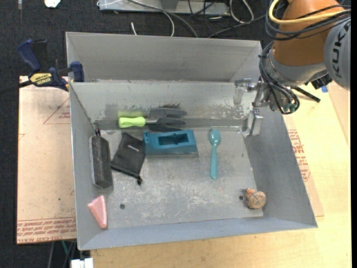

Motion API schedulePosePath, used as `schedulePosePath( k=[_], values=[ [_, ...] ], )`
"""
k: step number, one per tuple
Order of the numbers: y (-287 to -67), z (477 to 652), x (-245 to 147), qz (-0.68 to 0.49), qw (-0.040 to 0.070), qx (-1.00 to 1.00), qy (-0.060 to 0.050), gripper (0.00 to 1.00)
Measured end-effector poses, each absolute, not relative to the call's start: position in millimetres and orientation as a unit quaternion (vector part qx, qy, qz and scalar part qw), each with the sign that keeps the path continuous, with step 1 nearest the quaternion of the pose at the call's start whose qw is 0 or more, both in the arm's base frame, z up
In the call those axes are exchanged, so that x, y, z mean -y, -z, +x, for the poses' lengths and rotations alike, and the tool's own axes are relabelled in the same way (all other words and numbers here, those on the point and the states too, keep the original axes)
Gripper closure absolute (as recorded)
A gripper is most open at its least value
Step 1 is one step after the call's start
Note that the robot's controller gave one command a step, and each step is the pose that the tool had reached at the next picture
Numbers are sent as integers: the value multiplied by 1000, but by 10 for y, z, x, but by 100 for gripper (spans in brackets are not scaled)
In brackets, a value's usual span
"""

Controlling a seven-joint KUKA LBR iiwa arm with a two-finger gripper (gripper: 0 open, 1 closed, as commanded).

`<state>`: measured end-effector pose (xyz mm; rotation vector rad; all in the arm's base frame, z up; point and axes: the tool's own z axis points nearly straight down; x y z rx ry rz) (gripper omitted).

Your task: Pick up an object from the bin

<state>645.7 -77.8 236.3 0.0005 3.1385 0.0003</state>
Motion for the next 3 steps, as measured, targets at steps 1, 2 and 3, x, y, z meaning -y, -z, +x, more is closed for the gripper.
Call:
schedulePosePath(
  k=[1,2,3],
  values=[
    [-1661,6232,370,-25,3,-1000,0,0],
    [-1369,6216,91,-20,0,-1000,1,0],
    [-1317,6064,-390,-84,2,-996,0,0]
  ],
)
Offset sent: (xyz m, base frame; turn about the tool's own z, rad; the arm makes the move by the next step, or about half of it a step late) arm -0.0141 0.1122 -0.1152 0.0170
